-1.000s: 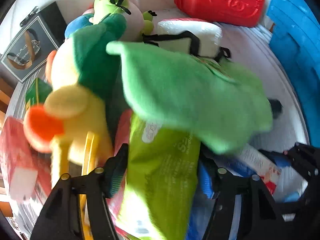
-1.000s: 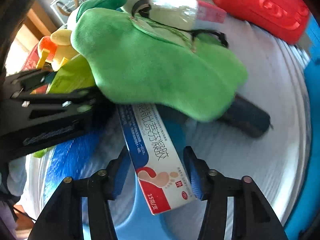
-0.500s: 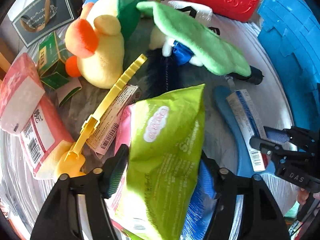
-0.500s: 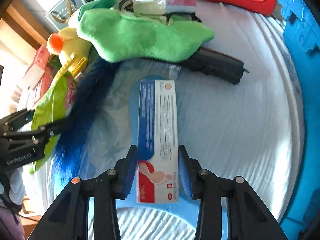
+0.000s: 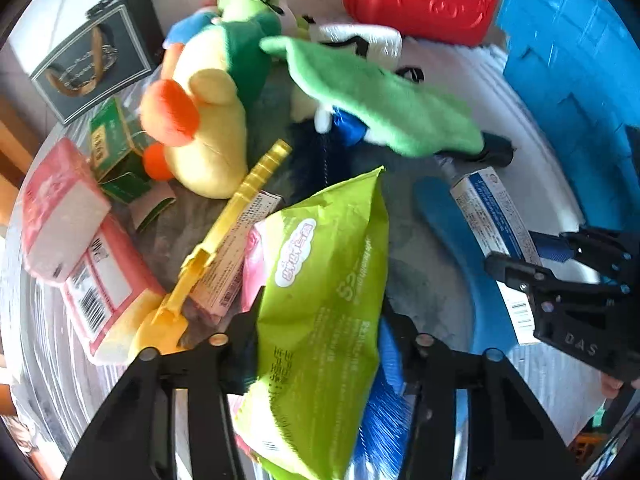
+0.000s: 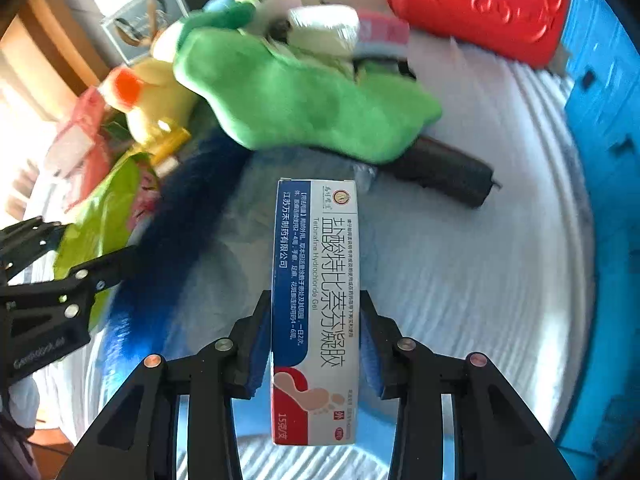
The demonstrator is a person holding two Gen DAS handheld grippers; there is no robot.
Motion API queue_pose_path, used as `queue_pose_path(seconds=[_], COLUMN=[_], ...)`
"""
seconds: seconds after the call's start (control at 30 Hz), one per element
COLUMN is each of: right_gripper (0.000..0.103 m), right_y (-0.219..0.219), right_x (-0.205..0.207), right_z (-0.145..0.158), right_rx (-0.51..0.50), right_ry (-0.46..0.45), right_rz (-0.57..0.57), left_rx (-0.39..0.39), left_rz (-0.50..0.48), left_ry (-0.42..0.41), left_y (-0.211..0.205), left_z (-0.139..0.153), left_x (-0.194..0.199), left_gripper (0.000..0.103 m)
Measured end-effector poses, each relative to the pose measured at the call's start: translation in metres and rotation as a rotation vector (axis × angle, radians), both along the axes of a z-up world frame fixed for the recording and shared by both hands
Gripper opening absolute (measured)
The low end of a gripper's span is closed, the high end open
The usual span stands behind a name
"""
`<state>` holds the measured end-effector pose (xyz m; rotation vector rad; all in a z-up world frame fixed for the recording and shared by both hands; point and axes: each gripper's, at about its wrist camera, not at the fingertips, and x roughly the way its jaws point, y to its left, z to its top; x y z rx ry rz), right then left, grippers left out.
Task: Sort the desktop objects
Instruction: 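Grasp the lime-green snack bag with the left gripper while the right grasps the ointment box, then carry both items over the blue crate and open both grippers to drop them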
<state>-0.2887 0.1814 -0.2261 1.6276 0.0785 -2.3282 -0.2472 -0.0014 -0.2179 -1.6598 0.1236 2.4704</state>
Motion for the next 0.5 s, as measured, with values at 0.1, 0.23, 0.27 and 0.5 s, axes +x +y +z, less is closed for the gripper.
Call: queue_pose_path(seconds=[0.1,0.23,0.27,0.5], right_gripper=[0.038,0.038,0.038,0.038], right_y=[-0.002,0.01,0.012,0.01], right_x=[0.022,0.036,0.045,0.087], right_z=[0.027,0.054,0.061,0.115], right_rx=[-0.025,-0.05,-0.057,-0.075], right_ry=[0.059,0.129,0.145,0.275], right_rz=[0.014,0.041,0.046,0.087], left_rx=[0.032,0.071,0.081,0.108], left_rz=[0.03,0.068,0.082,0.135], left_ry=[0.042,0.121,0.148,0.305], left_y=[-0.008,0.01,0.009,0.023], left_z=[0.022,0.05,0.06,0.116], left_x=[0.018,0.016,0.023,0.058], left_gripper=[0.04,0.033,0.032,0.031])
